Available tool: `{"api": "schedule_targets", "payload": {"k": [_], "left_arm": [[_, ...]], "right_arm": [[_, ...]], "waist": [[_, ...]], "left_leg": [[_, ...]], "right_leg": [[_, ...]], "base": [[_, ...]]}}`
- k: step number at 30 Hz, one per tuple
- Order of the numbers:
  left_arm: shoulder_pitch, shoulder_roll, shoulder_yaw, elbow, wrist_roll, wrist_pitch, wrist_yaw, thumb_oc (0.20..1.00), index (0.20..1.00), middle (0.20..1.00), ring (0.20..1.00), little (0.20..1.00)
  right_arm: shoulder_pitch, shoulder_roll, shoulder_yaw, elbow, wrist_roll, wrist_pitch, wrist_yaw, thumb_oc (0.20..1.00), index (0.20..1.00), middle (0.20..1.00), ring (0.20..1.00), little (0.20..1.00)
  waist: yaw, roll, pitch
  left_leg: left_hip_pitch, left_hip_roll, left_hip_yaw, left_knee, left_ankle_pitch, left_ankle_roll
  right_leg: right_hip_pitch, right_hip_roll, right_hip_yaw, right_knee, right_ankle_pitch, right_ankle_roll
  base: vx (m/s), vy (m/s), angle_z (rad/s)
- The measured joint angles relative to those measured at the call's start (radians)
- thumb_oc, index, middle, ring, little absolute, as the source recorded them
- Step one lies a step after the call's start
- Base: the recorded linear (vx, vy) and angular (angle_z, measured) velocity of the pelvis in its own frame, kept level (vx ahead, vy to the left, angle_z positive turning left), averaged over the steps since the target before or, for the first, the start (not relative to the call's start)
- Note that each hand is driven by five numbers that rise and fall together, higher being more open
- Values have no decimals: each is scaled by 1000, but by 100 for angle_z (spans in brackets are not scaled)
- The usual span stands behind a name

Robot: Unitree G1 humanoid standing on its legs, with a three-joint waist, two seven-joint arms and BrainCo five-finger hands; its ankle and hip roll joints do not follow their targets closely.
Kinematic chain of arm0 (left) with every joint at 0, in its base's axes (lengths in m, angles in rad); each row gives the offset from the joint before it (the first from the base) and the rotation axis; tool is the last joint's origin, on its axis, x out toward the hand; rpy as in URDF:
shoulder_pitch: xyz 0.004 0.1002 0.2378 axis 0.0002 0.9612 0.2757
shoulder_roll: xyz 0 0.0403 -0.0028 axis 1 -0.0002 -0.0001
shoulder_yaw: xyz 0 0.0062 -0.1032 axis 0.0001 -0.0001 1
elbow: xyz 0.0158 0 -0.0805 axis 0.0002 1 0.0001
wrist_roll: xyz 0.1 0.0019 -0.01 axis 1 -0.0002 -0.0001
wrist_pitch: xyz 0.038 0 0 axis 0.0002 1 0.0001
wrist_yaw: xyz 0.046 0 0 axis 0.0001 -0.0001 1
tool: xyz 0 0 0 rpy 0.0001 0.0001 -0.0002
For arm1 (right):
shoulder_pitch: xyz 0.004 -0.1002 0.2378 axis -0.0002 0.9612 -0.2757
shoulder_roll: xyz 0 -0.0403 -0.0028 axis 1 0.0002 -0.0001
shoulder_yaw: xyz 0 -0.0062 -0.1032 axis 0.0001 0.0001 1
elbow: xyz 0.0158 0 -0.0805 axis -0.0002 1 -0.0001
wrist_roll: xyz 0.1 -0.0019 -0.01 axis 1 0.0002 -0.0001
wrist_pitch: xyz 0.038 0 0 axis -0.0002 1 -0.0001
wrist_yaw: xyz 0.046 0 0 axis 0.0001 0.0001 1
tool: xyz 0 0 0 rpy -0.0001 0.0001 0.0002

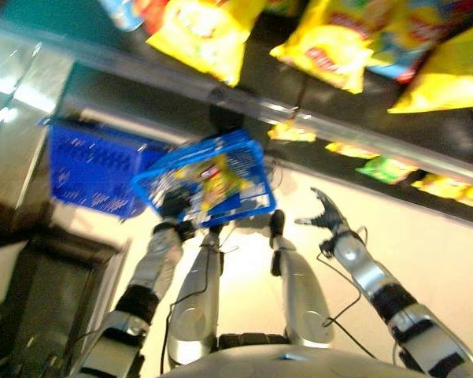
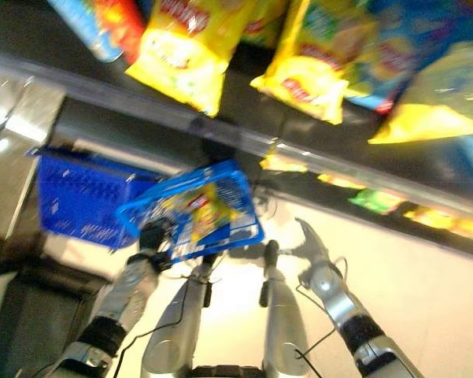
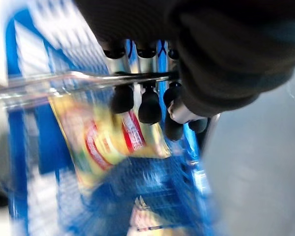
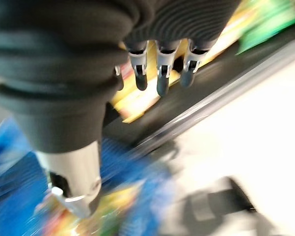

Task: Pick up the snacks into the basket

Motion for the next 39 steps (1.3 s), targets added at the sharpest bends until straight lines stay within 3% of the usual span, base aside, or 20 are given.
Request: {"api": "schedule_targets", "payload": {"k": [5, 7, 10, 13, 17, 18, 19, 21, 22, 23, 24, 25, 26, 27, 28, 32, 35, 37, 38, 39], "left_arm": [[-11, -3, 121, 283, 228, 10, -18, 200, 200, 200, 200, 200], [121, 18, 122, 326, 300, 35, -30, 200, 200, 200, 200, 200], [209, 18, 153, 473, 350, 46, -38, 200, 200, 200, 200, 200], [266, -41, 140, 601, 404, 80, -44, 200, 200, 200, 200, 200], [260, -83, 155, 638, 395, 90, -51, 200, 200, 200, 200, 200], [270, -68, 160, 665, 392, 97, -48, 200, 200, 200, 200, 200], [301, -92, 160, 662, 365, 103, -58, 200, 200, 200, 200, 200], [299, -140, 163, 667, 352, 103, -67, 200, 200, 200, 200, 200], [296, -174, 153, 668, 353, 99, -73, 200, 200, 200, 200, 200], [303, -176, 155, 668, 355, 103, -80, 200, 200, 200, 200, 200], [313, -187, 156, 672, 355, 102, -79, 200, 200, 200, 200, 200], [318, -172, 159, 662, 361, 103, -79, 200, 200, 200, 200, 200], [362, -120, 134, 623, 367, 96, -73, 200, 200, 200, 200, 200], [348, -103, 135, 619, 375, 96, -74, 200, 200, 200, 200, 200], [301, -100, 115, 633, 388, 100, -68, 200, 200, 200, 200, 200], [254, -141, 60, 623, 410, 80, -70, 200, 200, 200, 200, 200], [254, -150, 62, 596, 428, 67, -71, 200, 200, 200, 200, 200], [228, -144, 81, 631, 427, 85, -81, 200, 200, 200, 200, 200], [227, -155, 84, 638, 427, 93, -82, 200, 200, 200, 200, 200], [228, -147, 73, 629, 436, 103, -80, 200, 200, 200, 200, 200]], "right_arm": [[67, 52, -93, 362, -11, 21, 25, 1000, 1000, 1000, 1000, 1000], [103, 49, -165, 431, -13, 39, 26, 1000, 1000, 1000, 1000, 1000], [178, 49, -296, 483, -6, 55, 28, 1000, 1000, 1000, 1000, 1000], [196, 32, -353, 565, 47, 85, 22, 1000, 1000, 1000, 1000, 1000], [232, 32, -407, 593, 110, 92, 13, 1000, 1000, 1000, 1000, 1000], [206, 39, -437, 592, 147, 88, -2, 1000, 1000, 1000, 1000, 1000], [171, 36, -423, 578, 178, 87, -15, 1000, 1000, 1000, 1000, 1000], [159, 14, -416, 569, 191, 80, -23, 1000, 1000, 1000, 1000, 1000], [153, 5, -380, 563, 192, 82, -22, 1000, 1000, 1000, 1000, 1000], [156, 15, -363, 565, 193, 81, -20, 1000, 1000, 1000, 1000, 1000], [159, 3, -365, 562, 193, 82, -17, 1000, 1000, 1000, 1000, 1000], [153, 33, -364, 555, 198, 91, -22, 1000, 1000, 1000, 1000, 1000], [169, 85, -339, 563, 206, 102, -18, 1000, 1000, 1000, 1000, 1000], [174, 90, -332, 563, 207, 103, -18, 1000, 1000, 1000, 1000, 1000], [166, 76, -332, 571, 208, 108, -22, 1000, 1000, 1000, 1000, 1000], [91, 49, -335, 568, 209, 102, -24, 1000, 1000, 1000, 1000, 1000], [30, 62, -330, 551, 206, 80, -10, 1000, 1000, 1000, 1000, 1000], [98, 76, -294, 526, 206, 77, 4, 1000, 1000, 1000, 1000, 1000], [126, 74, -287, 533, 206, 80, 13, 1000, 1000, 1000, 1000, 1000], [143, 93, -289, 528, 205, 87, 23, 1000, 1000, 1000, 1000, 1000]], "waist": [[24, 31, -107], [18, 46, -184], [12, 43, -265], [-44, 133, -326], [-80, 114, -365], [-60, 84, -361], [-48, 55, -371], [-37, 64, -374], [-26, 74, -376], [-33, 123, -391], [-30, 206, -405], [-4, 206, -397], [-30, 143, -418], [-36, 123, -411], [-29, 140, -390], [20, 138, -353], [60, 164, -339], [26, 122, -365], [19, 126, -381], [-1, 73, -372]], "left_leg": [[190, 129, 151, -117, 14, -45], [273, 160, 182, -175, 15, -66], [338, 169, 186, -218, 26, -118], [326, 296, 164, -177, 65, -91], [290, 347, 66, 1, 198, -137], [259, 326, -18, 114, 206, -150], [240, 174, -153, 190, 107, -141], [208, 15, -175, 195, 17, -121], [188, -88, -188, 137, -45, -53], [164, -106, -148, 17, -78, 2], [141, -38, -144, -55, -76, 37], [135, -12, -97, -18, -48, -13], [134, -16, -70, -20, -56, -35], [127, -32, -71, -7, -63, -43], [68, -42, -132, 88, -105, -80], [46, -158, -206, -190, -64, -42], [18, -108, -174, -119, -10, -28], [7, -99, -134, 65, -37, -18], [47, -74, -123, 65, -79, -16], [107, -74, -99, -6, -42, 31]], "right_leg": [[140, -69, -50, 148, -100, 78], [216, -139, -72, 68, -90, 99], [282, -141, -62, -52, -51, 138], [265, -7, -30, -29, -85, 57], [223, 64, 29, 60, -143, -26], [206, 79, 113, 92, -155, -50], [188, 84, 256, 91, -129, -73], [177, 59, 272, 46, -90, -72], [161, 56, 300, 19, -76, -85], [162, 103, 301, -5, -70, -44], [126, 204, 292, 99, -90, -32], [69, 247, 280, 329, -167, -27], [84, 243, 244, 459, -289, -45], [146, 224, 241, 369, -347, -86], [163, 253, 270, 290, -325, -167], [268, 253, 496, 97, -208, -162], [334, 276, 580, 42, -208, -192], [367, 241, 524, 3, -242, -181], [358, 255, 480, 92, -267, -121], [249, 281, 423, 376, -307, 5]], "base": [[39, -146, -78], [15, -234, -121], [-7, -510, -96], [-15, -420, -50], [90, -551, -68], [145, -318, -194], [244, -412, -225], [212, -202, -189], [308, -173, -197], [431, -194, -177], [258, -57, -155], [421, -103, -130], [297, -82, -101], [456, -126, -53], [317, -59, -7], [472, 12, -73], [432, 25, -137], [520, -82, -68], [479, -45, -69], [358, 13, -80]]}}
